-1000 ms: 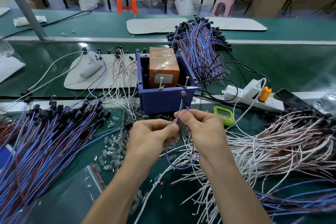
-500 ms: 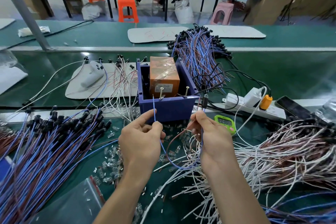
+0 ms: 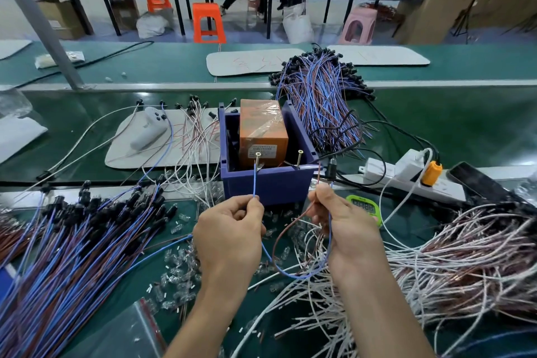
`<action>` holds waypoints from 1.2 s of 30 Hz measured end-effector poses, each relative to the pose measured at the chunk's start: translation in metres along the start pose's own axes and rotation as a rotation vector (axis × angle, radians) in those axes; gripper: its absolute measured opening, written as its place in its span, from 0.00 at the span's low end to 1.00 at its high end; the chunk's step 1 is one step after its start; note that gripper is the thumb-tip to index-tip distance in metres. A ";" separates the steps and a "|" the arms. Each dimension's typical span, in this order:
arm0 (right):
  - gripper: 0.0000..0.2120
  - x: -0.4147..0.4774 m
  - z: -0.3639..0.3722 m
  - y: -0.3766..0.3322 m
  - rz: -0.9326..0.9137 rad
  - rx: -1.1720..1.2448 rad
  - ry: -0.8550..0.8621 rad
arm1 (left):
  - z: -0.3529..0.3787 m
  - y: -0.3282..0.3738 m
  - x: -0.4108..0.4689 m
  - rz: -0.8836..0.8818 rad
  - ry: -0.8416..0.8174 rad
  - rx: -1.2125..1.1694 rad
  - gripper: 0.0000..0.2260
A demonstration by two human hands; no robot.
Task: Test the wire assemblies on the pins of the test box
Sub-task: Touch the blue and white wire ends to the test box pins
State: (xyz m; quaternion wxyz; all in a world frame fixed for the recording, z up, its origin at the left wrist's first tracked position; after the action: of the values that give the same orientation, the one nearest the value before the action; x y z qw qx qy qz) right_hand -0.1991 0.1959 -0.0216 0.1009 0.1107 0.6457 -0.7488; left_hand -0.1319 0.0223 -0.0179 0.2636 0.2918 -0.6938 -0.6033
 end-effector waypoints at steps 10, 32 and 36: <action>0.17 0.004 -0.002 0.001 0.013 -0.057 0.006 | -0.001 0.002 -0.004 0.030 -0.005 -0.015 0.15; 0.19 0.018 0.019 0.001 0.049 -0.171 -0.104 | -0.002 0.002 -0.004 0.010 -0.018 0.018 0.13; 0.19 0.019 0.015 0.000 0.040 -0.157 -0.100 | -0.003 0.001 -0.004 0.003 -0.014 -0.006 0.12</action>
State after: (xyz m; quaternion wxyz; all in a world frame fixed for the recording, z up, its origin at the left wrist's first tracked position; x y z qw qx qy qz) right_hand -0.2173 0.1805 -0.0252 0.1564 0.0776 0.6943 -0.6982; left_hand -0.1268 0.0237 -0.0169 0.2606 0.2856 -0.6943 -0.6070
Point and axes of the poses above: each hand's wrist, its own x-axis towards the middle knuckle, its own z-axis out of the palm, y = z × x, the point moved 6 cm from there along x, towards the middle knuckle, and after that the axes turned 7 degrees about -x, right-handed, at the moved point
